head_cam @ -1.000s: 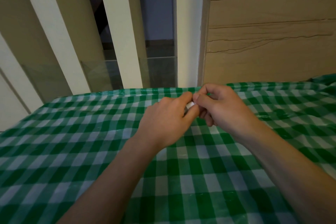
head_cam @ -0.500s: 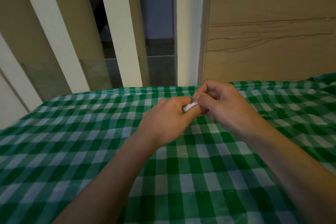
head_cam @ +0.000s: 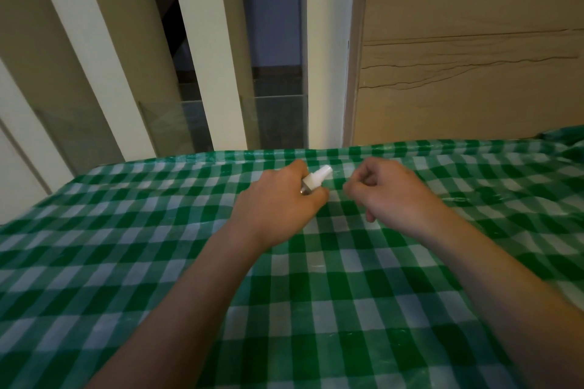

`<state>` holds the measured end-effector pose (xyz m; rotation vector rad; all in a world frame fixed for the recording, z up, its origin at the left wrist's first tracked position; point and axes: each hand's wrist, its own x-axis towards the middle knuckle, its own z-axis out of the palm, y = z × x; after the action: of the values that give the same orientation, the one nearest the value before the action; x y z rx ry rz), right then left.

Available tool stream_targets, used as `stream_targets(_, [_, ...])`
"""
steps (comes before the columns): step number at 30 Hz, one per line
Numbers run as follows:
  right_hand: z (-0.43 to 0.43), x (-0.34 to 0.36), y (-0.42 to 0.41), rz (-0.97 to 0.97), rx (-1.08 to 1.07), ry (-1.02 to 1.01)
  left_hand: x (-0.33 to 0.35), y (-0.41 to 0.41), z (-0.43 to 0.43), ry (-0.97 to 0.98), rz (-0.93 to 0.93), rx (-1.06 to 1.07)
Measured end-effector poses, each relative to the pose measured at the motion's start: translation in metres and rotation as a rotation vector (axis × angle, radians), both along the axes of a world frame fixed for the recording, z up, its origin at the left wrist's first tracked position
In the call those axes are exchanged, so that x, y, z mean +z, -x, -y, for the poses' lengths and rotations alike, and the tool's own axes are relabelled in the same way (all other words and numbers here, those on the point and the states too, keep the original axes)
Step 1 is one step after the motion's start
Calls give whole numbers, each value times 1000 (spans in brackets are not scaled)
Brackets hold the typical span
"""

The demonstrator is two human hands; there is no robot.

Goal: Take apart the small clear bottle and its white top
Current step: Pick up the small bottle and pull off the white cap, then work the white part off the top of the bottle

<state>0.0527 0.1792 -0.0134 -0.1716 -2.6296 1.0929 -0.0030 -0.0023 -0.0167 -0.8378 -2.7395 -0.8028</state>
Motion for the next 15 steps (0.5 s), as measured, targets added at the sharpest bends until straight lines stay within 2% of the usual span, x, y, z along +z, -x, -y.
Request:
stream_targets(6, [-7,-25,8,217,-39,-260,-5,-1,1,30,7,-7])
stream_targets(15, [-8,-41,12,280,2,-301,-7,1,0,1,54,-71])
